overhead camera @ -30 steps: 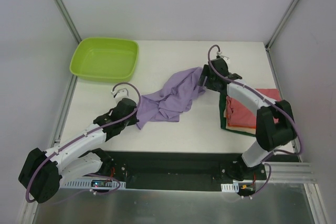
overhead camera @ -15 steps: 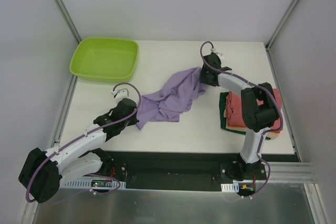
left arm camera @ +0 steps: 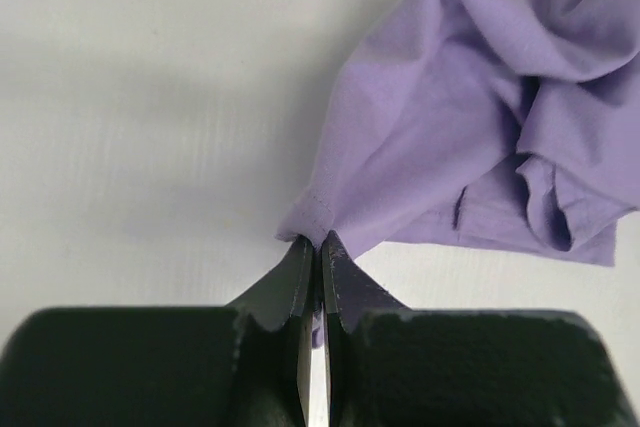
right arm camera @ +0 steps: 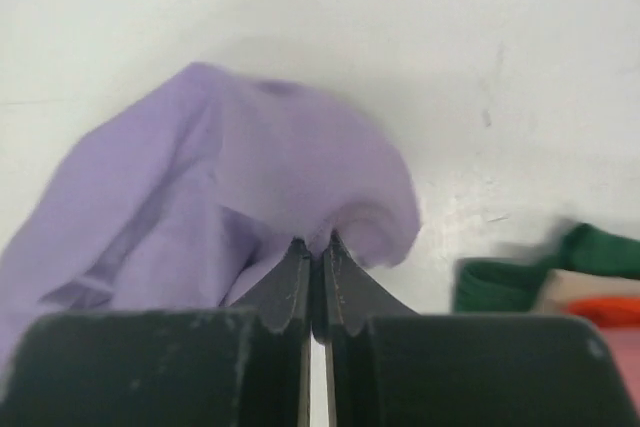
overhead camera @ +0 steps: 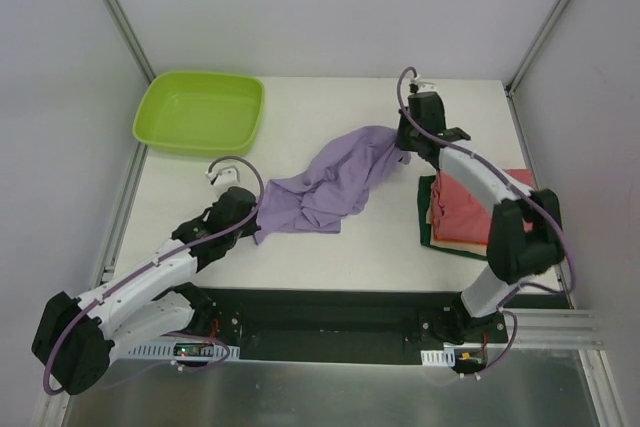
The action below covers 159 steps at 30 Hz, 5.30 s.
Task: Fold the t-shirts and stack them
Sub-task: Flatten out the tshirt
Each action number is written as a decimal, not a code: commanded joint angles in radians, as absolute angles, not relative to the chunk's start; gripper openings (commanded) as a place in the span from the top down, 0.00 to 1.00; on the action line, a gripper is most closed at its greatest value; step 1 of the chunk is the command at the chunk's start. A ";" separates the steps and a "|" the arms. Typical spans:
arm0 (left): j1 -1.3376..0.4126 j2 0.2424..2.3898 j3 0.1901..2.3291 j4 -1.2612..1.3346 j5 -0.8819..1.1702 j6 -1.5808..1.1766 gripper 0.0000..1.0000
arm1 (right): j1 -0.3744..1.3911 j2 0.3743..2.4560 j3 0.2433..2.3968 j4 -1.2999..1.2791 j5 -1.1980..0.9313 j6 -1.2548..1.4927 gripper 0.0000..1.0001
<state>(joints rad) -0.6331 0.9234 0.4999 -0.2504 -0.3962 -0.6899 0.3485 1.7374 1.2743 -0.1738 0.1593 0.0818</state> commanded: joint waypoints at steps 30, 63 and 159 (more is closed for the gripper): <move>-0.620 0.345 1.032 -0.222 -0.834 -0.336 1.00 | 0.337 0.715 1.382 -0.370 0.015 -0.002 0.99; -0.124 1.026 0.588 -0.219 -0.227 -0.568 1.00 | 0.485 1.550 1.357 -0.497 0.181 -0.088 0.04; -0.123 0.842 0.888 -0.225 -0.187 -0.621 1.00 | 0.568 0.902 1.148 -0.523 0.437 -0.027 0.99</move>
